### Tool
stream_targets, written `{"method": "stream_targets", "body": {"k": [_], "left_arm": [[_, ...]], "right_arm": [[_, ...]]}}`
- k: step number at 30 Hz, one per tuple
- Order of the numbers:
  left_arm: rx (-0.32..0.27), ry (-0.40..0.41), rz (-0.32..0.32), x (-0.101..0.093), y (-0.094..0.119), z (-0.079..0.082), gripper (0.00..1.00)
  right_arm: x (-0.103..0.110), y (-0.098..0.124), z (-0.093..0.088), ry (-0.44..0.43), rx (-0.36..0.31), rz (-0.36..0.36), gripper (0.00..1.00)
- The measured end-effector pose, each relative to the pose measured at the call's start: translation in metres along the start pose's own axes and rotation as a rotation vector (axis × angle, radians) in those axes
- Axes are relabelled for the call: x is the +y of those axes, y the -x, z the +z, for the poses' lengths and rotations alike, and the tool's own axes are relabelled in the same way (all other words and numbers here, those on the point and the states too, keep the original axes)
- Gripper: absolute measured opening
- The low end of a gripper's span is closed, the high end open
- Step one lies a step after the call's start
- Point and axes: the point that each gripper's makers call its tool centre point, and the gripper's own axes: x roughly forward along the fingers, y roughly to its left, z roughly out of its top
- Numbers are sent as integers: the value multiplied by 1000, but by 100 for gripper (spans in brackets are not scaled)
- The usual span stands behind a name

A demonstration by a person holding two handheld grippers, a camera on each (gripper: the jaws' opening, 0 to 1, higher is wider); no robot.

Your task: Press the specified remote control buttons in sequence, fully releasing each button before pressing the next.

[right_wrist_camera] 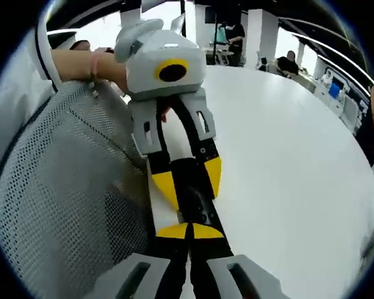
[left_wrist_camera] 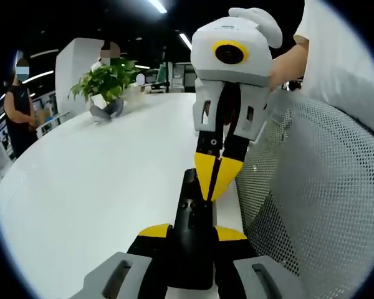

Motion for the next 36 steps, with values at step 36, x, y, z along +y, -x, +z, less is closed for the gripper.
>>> {"method": "stream_targets", "body": {"k": [36], "left_arm": [[2, 1, 1, -2, 1, 1, 25]], "right_arm": [[1, -8, 4, 41, 87, -41, 0]]}}
